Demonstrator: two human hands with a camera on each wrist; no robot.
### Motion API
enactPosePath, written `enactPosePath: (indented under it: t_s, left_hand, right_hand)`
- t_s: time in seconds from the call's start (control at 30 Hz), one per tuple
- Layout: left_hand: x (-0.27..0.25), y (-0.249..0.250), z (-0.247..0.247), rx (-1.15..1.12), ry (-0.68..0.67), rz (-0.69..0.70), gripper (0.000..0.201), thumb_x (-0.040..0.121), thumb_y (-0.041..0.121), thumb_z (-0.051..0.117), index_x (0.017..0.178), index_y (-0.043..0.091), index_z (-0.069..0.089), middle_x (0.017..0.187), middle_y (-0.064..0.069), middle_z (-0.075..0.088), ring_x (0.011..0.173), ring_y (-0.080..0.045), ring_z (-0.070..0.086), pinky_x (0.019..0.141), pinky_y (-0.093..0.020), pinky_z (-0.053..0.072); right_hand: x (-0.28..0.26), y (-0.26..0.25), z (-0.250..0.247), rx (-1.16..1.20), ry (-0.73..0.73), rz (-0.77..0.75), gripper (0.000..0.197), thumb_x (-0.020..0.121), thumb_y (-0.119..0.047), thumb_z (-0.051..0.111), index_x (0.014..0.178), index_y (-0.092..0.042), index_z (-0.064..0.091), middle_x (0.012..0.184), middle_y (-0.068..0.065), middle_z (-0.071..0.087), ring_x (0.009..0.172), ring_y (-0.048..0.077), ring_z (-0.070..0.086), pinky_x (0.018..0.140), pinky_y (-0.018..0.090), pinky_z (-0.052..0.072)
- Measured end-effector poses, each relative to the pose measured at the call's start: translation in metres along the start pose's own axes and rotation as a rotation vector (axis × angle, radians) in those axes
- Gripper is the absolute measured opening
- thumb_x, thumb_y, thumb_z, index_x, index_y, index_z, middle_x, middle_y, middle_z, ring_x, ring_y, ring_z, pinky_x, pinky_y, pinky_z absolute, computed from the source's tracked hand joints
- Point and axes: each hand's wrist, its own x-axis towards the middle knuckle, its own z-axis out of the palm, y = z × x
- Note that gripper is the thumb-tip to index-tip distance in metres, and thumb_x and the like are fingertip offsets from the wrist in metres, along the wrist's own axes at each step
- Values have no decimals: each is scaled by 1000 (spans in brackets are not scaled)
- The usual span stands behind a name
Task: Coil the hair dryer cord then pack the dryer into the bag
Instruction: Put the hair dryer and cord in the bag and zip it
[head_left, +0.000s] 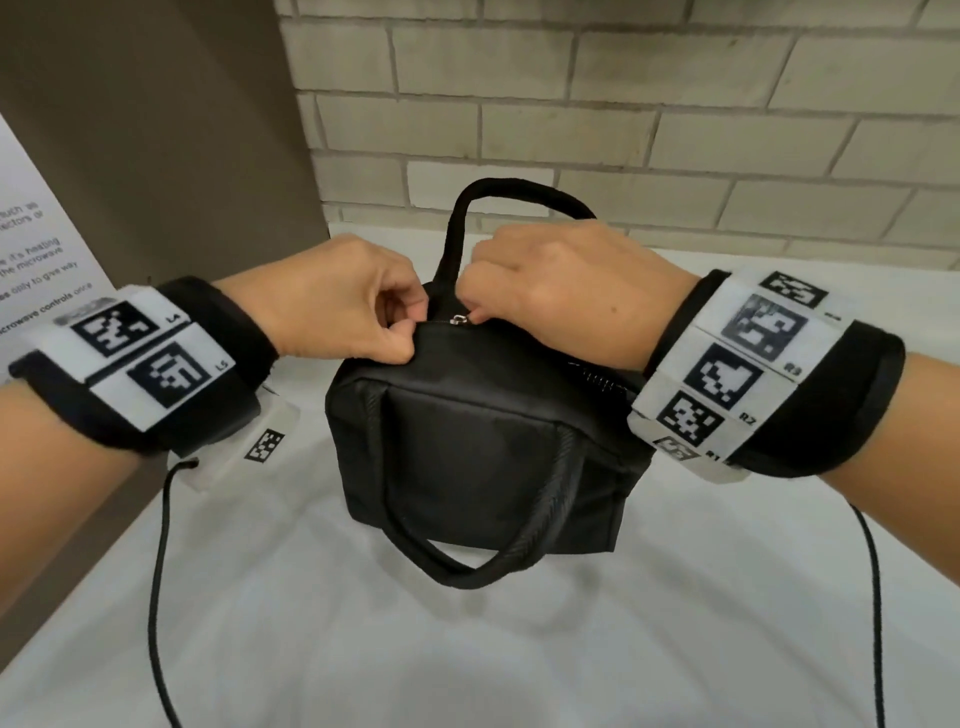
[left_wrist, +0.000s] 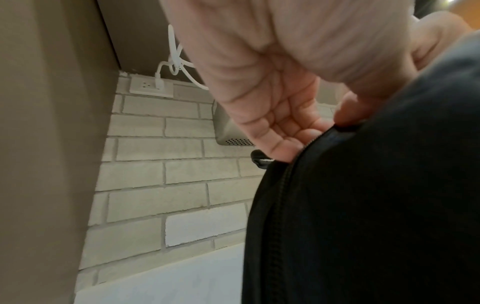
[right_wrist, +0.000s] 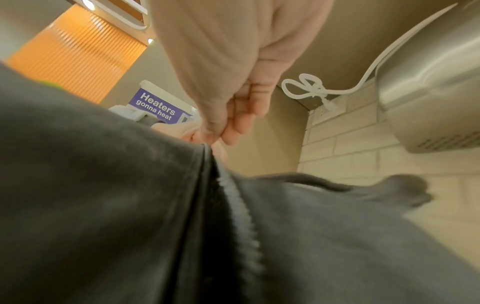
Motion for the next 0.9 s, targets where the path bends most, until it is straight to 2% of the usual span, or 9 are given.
enactPosePath:
  t_s: [0.1,0.2,0.3,0.4,0.5,0.6,0.67,0.8,0.9]
  left_hand:
    - [0,-8,-3,4,30,-44,24,70,7,60,63,30,55,74,4,63,71,-15,58,71,-14,43]
    - [-1,-15,-3,-6,54,-75,23,71,7,61,63,28,56,73,4,62,76,-13,55,65,-5,39]
    - [-2,-20,-3,-21,69,-100,22,71,7,61,63,27,56,74,2,62,74,-9,52,63,-4,39]
    - [-1,-21,-2,-68,73,-130,21,71,6,60,63,25,56,67,7,62,65,-5,51,59,-3,38]
    - [1,-22,0,-109,70,-150,22,71,3,60,61,22,57,52,19,58,51,0,48,53,-3,37]
    - [2,-22,1,-122,73,-149,21,71,3,60,60,21,58,53,23,59,50,0,49,53,-3,37]
    - [0,-21,2,-120,79,-147,22,70,3,60,61,22,58,53,25,59,50,1,49,52,-3,36]
    - [-4,-21,4,-144,105,-155,24,72,2,60,63,24,58,53,27,59,50,3,50,53,-2,37]
    - [-6,-22,6,-172,129,-155,25,72,2,60,62,24,58,53,27,59,51,3,50,53,-2,37]
  right_hand:
    - [-25,10,-10,-43,-42,60,17,81,-12,43,78,-3,57,67,15,60,59,28,56,52,24,30]
    - [-67,21,-12,-146,-75,155,14,83,-12,47,78,-5,58,67,13,61,57,28,56,50,24,27]
    - [-115,22,5,-162,-107,276,7,80,-11,54,77,-6,59,65,12,62,56,30,58,44,27,40]
    - [-151,17,35,-157,-91,374,19,83,-15,46,70,-7,58,58,9,59,50,29,56,39,30,42]
    - [-165,6,70,-174,-61,404,15,69,-5,60,59,-9,51,49,6,53,43,25,52,36,24,37]
    - [-162,0,101,-171,-142,408,31,52,1,77,52,-11,49,44,3,51,38,23,49,32,22,35]
    - [-157,0,110,-156,-159,429,33,48,0,79,51,-11,49,43,3,51,36,22,48,30,21,34]
    - [-158,0,101,-28,-160,476,27,55,-7,79,57,-12,53,46,-1,55,37,22,51,33,19,34]
    - [-157,-7,72,40,-73,508,19,67,-22,74,69,-20,55,53,-6,62,43,18,56,45,20,42]
